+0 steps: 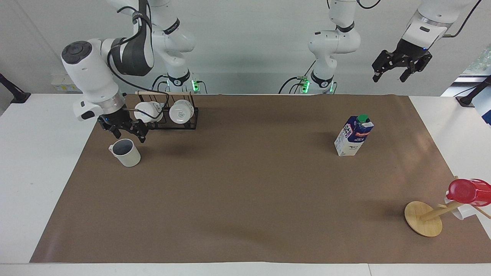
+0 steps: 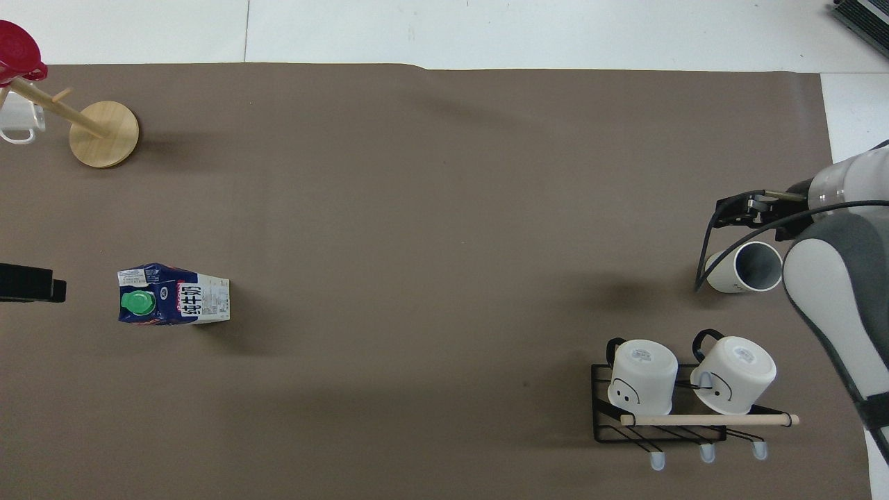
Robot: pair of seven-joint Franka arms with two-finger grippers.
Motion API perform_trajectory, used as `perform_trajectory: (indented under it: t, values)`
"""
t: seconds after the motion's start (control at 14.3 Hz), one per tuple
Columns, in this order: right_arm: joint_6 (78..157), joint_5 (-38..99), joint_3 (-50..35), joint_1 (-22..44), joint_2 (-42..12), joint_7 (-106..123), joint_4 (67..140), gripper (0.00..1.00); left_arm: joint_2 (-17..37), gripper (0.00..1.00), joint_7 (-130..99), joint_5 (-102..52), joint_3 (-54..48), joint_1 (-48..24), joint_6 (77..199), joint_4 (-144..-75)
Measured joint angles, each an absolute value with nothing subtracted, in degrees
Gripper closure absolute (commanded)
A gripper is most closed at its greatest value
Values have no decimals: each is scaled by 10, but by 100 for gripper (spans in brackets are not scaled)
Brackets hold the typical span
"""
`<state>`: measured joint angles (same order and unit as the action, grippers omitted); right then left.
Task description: Place cup and milk on table
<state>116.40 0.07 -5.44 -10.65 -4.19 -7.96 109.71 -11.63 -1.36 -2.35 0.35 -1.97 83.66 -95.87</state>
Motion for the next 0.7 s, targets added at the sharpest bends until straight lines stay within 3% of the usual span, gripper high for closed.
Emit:
perform_trajectory:
  t: [0.28,0.7]
  values:
    - [1234,1,-54,-118,-74,-53,1143,0,-116,0,-14,-24,-1,-20,837,-959]
    - [1271,1,-54,-135,-85,-48,1186,0,-116,0,-14,-24,-3,-20,832,-959]
